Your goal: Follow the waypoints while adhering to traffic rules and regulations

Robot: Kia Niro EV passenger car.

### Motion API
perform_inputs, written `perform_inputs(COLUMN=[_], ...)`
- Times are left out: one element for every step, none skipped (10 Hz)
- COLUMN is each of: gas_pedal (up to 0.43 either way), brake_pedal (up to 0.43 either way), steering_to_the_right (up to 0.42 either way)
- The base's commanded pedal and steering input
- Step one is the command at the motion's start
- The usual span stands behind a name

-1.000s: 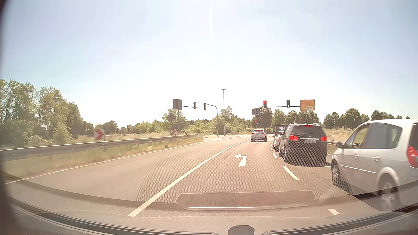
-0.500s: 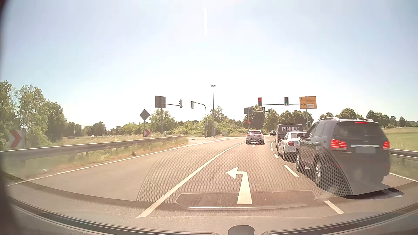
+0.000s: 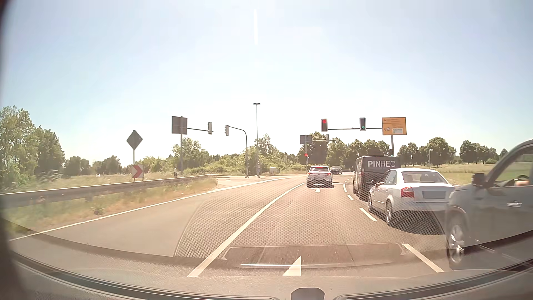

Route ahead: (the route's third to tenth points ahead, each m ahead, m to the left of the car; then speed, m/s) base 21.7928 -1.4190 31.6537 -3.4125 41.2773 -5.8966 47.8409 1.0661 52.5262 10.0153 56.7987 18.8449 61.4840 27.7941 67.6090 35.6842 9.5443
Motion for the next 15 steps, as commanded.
perform_inputs(gas_pedal=[0.000,0.000,0.000,0.000,0.000,0.000,0.000,0.000,0.000,0.000,0.000,0.000,0.000,0.000,0.000], brake_pedal=[0.299,0.299,0.305,0.305,0.311,0.311,0.317,0.317,0.323,0.323,0.329,0.329,0.335,0.335,0.335], steering_to_the_right=[0.044,0.045,0.046,0.046,0.046,0.046,0.046,0.046,0.043,0.041,0.038,0.034,0.033,0.032,0.030])
